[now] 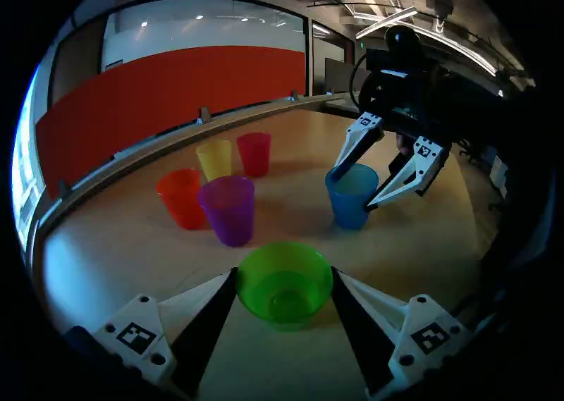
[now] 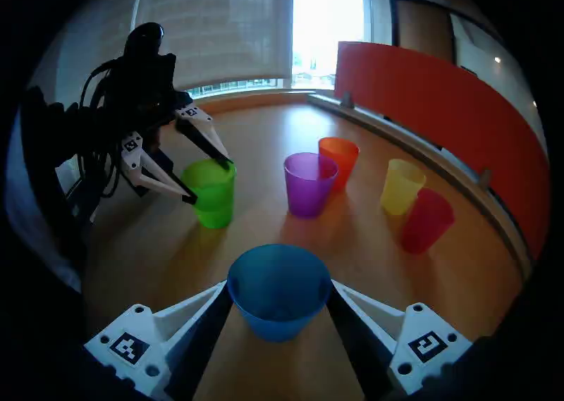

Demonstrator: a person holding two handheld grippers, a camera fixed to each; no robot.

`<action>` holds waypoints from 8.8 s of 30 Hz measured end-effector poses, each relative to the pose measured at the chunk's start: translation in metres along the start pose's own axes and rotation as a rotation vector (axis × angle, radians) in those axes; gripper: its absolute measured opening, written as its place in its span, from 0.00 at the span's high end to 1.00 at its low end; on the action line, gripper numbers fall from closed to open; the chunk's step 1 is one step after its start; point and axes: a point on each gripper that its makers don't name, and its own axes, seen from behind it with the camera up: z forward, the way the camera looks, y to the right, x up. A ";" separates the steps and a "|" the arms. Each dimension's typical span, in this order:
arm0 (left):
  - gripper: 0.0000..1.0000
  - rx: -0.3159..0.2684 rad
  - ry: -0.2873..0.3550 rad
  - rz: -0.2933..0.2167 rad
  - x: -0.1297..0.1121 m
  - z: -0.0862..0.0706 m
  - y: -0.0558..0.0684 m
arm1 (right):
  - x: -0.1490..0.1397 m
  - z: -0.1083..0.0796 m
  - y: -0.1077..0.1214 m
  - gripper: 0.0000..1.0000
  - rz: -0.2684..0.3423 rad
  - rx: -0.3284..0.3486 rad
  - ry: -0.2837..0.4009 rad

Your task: Pour water

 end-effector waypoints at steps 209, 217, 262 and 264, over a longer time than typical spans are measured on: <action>0.08 0.818 0.498 -0.195 0.005 -0.150 -0.153 | -0.006 -0.235 0.123 0.01 0.392 -1.170 0.518; 0.08 0.838 0.515 -0.216 0.004 -0.147 -0.153 | -0.004 -0.236 0.123 0.01 0.397 -1.177 0.492; 0.08 0.907 0.521 -0.184 0.015 -0.145 -0.145 | 0.014 -0.243 0.114 0.01 0.352 -1.191 0.464; 0.08 0.903 0.523 -0.188 0.014 -0.142 -0.143 | 0.014 -0.242 0.113 0.01 0.350 -1.190 0.466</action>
